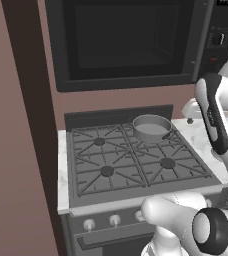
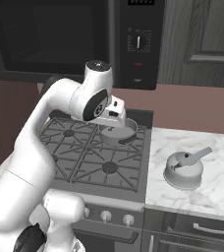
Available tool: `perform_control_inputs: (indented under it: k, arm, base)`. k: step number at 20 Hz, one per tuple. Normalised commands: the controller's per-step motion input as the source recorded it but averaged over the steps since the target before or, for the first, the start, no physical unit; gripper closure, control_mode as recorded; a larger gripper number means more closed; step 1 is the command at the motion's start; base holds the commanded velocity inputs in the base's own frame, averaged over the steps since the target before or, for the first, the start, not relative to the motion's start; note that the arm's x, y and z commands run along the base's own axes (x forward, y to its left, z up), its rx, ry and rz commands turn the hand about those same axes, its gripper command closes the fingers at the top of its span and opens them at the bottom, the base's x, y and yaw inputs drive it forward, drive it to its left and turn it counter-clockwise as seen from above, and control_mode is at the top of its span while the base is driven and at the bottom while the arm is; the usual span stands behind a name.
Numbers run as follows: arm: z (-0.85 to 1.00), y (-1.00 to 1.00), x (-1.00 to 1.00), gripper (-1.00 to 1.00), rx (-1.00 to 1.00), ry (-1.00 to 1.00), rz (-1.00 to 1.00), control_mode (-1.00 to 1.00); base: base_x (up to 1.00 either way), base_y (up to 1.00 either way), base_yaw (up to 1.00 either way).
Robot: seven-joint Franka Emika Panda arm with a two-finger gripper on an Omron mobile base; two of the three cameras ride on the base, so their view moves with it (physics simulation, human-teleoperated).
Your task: Pick the kettle from the counter and place it on a stove burner. Then turn the burner on.
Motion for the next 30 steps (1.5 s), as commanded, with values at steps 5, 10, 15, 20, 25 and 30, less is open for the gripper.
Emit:
perform_control_inputs:
  k: [5,10,15,20,25,30]
  arm:
    - [0.00,-1.00,-0.32,-1.00,0.00,0.00,-0.07,-1.00]
    - [-0.02,-0.99,-0.21,-1.00,0.00,0.00,-0.08,-1.00]
    - [-0.06,-0.86,-0.09,-1.00,0.00,0.00,-0.09,-1.00]
    - [-0.10,-0.79,0.00,-1.00,0.00,0.00,-0.19,-1.00]
    - [-0.20,-0.56,0.00,-1.00,0.00,0.02,-0.34,-1.00]
    - [-0.21,-0.16,0.00,-1.00,0.00,0.04,-0.50,-1.00]
  base:
    - [0.00,0.00,0.00]
    - [0.00,0.00,0.00]
    - [0.00,0.00,0.00]
    - [0.00,0.00,0.00]
    - [0.00,0.00,0.00]
    - [0.00,0.00,0.00]
